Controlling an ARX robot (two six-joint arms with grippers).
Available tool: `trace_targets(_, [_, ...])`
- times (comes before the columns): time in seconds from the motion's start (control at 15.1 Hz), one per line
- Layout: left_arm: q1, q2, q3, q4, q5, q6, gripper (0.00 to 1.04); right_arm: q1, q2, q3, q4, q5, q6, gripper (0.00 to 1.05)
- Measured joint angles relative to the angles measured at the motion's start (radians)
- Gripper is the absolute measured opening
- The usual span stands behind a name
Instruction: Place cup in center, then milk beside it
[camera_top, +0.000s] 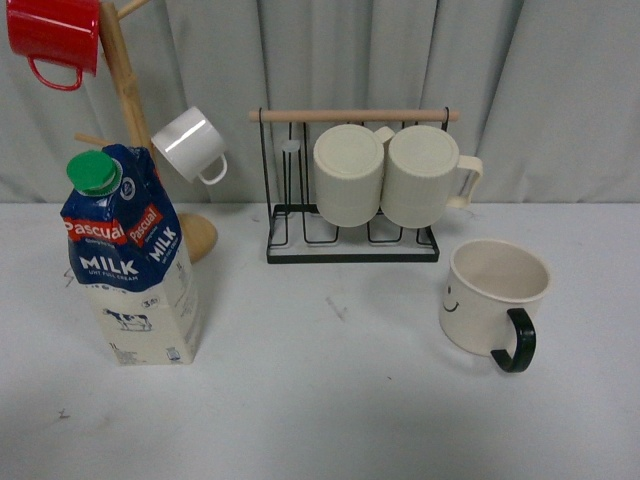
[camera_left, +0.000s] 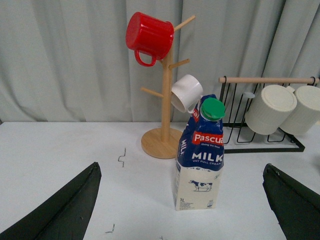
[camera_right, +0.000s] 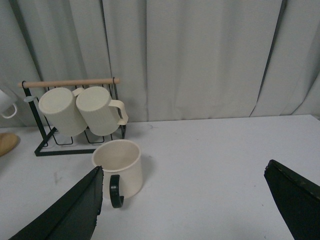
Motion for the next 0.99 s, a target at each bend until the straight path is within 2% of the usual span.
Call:
trace_targets(0.66, [0.0, 0.0, 0.0, 0.0, 0.0, 0.0, 0.98, 0.0, 0.0, 0.0, 0.0, 0.0, 0.0, 0.98])
trace_targets(0.73, [0.0, 0.0, 0.0, 0.0, 0.0, 0.0, 0.98, -0.011, 0.008, 0.005, -0.023, -0.031, 0.005, 0.98])
trace_targets(0.86, [0.0, 0.0, 0.0, -0.001, -0.001, 0.0, 0.98, -0.081, 0.094, 0.035, -0.075, -0.201, 0.032, 0.98])
trace_targets(0.99, [0.0, 0.0, 0.0, 0.0, 0.003, 0.0, 0.98, -0.109, 0.187, 0.051, -0.031, -0.281, 0.049, 0.98])
